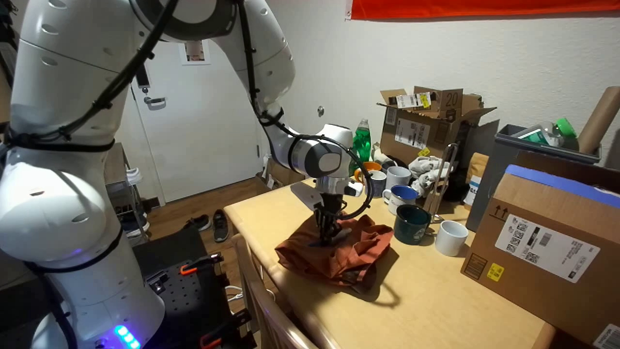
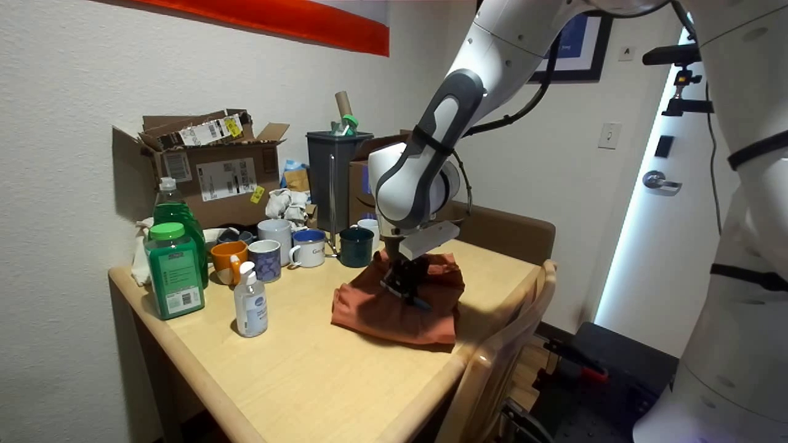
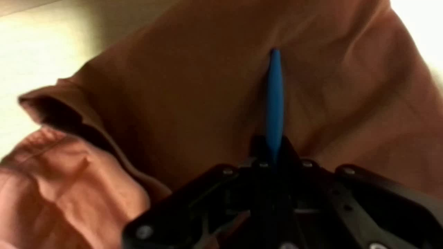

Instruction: Take the object and roll it on the cloth on the table

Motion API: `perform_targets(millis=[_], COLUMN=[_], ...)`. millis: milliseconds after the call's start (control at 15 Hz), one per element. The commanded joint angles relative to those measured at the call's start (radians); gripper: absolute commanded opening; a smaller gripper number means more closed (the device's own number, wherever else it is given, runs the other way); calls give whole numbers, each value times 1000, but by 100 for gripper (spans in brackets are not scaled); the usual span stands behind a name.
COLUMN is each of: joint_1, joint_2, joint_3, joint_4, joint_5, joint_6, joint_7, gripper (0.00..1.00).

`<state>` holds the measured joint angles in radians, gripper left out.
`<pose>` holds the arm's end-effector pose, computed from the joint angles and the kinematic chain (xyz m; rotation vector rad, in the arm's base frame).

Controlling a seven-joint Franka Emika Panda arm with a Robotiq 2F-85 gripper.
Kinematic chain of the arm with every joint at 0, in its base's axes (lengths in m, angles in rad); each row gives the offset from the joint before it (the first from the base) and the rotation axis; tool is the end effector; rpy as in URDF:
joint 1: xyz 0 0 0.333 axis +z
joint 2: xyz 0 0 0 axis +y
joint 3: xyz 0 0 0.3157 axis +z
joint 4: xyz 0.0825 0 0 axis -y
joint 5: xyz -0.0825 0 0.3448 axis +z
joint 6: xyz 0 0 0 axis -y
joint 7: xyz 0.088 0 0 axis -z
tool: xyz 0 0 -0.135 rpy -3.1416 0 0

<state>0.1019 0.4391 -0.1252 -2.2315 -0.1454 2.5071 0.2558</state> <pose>0.5042 -0.0159 0.1682 2.9772 -0.2198 -0.2193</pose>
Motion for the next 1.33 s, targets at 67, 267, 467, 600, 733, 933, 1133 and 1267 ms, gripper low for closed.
perform_targets(millis=[67, 267, 467, 600, 733, 933, 1133, 1267], joint_1=[-54, -74, -86, -94, -107, -128, -149, -159], joint_2=[-6, -17, -39, -52, -62, -77, -90, -90], joint_3=[-9, -17, -33, -47, -56, -61, -56, -54], joint_4=[13, 9, -5, -10, -10, 6, 6, -10], joint_5=[0, -3, -11, -14, -11, -5, 5, 6], joint_6=[-58, -64, -66, -69, -73, -100, -118, -114], joint_7=[-34, -34, -23, -21, -29, -44, -54, -60], gripper=[3, 3, 3, 3, 3, 3, 3, 3])
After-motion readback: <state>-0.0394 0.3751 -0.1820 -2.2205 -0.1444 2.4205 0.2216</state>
